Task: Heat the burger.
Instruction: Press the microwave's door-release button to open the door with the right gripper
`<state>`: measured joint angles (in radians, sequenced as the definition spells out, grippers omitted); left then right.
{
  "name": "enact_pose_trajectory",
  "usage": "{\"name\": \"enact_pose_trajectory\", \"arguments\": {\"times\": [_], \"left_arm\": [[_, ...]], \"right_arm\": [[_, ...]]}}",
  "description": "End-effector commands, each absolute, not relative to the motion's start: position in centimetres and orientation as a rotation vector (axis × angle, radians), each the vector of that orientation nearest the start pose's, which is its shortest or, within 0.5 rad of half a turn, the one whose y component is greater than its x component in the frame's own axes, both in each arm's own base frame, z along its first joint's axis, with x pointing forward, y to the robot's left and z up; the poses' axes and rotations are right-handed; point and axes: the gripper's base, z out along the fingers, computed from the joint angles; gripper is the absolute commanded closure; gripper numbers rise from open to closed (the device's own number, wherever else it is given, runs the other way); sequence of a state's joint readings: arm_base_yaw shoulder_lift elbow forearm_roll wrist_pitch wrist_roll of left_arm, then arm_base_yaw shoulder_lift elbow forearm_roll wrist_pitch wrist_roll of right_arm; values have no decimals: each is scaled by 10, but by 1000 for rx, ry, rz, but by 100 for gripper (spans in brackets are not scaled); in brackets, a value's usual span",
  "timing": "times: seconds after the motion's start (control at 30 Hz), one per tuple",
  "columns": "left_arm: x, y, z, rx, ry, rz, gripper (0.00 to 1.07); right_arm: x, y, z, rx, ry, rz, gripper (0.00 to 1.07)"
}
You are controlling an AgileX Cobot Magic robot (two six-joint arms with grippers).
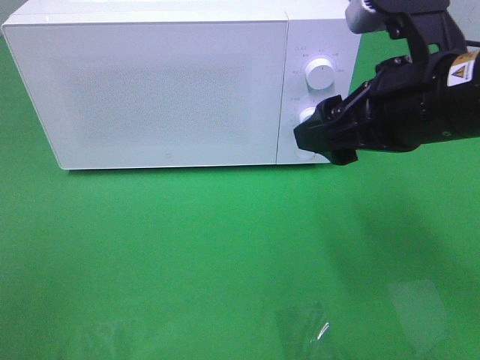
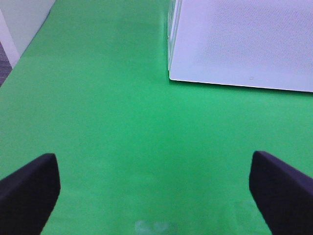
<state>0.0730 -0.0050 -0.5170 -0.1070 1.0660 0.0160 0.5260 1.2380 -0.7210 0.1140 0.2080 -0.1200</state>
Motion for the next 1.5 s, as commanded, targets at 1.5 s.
{"name": "enact_pose_trajectory", "arguments": {"times": [1.5], "left_arm": [[-8,-9,282,-53,2019,-71,5]], "right_arm": [[41,3,296,-96,2007,55,33]]}}
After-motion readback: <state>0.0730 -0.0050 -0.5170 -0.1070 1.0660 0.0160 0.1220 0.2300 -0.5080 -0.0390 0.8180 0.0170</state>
